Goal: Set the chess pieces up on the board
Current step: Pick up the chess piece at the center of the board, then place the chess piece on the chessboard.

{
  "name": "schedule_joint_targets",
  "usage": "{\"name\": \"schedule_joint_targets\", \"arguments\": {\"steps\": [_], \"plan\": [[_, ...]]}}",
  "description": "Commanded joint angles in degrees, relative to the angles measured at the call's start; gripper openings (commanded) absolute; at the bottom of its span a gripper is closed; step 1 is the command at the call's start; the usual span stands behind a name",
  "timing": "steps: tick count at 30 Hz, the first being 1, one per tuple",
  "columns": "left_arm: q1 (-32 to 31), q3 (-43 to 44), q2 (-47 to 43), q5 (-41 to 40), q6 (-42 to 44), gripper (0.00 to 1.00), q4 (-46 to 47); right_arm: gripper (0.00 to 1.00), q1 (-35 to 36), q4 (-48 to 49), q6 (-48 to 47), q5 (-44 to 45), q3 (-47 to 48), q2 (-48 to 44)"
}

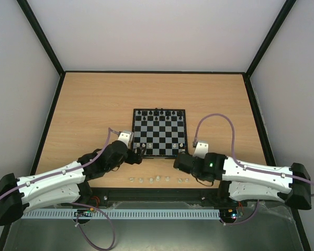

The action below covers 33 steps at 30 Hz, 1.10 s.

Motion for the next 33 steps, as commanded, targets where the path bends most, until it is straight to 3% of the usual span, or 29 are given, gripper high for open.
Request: {"name": "schedule_joint_targets", "arguments": {"steps": [1,7,14,21,33], "plan": [[0.6,-0.8,-1.3,-2.4,-0.2,0.99,-0.6,0.06,-6.7,3.6,-15.8,3.1,5.9,3.7],[0.8,-0.8,-1.6,-4.1,-0.4,0.99,-1.2,0.06,-15.6,13.8,-32.4,-3.3,13.0,14.2],[1.0,-0.9,-2.9,-6.5,-0.8,0.99,-2.4,0.03,-21.7,22.3,-41.6,-14.1,17.9,26.2],[1.4,-0.9,-3.1,-7.5,-1.0,0.99,-3.0,0.02,-22.6,24.0,-45.2,-18.2,21.4,34.9],[1.5,-1.4,-5.1,-8.1,-1.2,0.99,-3.4,0.02,-22.7,23.1,-45.0,-16.6,20.8,39.5]]}}
